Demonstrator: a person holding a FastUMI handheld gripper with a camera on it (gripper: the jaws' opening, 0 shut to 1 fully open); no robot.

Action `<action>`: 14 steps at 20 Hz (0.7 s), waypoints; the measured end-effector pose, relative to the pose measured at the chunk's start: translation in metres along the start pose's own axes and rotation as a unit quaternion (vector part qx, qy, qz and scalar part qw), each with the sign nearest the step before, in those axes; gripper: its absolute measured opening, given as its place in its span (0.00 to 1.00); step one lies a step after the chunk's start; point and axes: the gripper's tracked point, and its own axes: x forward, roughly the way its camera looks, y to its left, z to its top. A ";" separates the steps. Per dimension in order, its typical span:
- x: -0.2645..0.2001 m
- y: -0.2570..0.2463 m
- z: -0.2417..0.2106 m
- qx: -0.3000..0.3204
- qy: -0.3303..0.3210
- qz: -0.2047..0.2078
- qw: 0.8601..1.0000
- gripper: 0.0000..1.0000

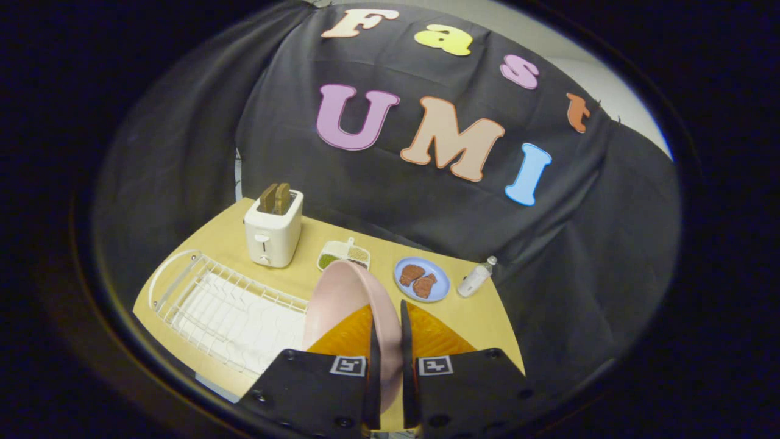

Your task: Take the plate from the dish rack, then take the spoon from the basket and place it into the plate.

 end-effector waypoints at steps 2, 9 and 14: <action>-0.014 -0.030 -0.008 0.002 -0.014 -0.016 1.000 0.17; -0.039 -0.079 -0.091 0.021 -0.005 -0.019 1.000 0.17; -0.025 -0.085 -0.162 0.060 0.018 0.005 0.998 0.17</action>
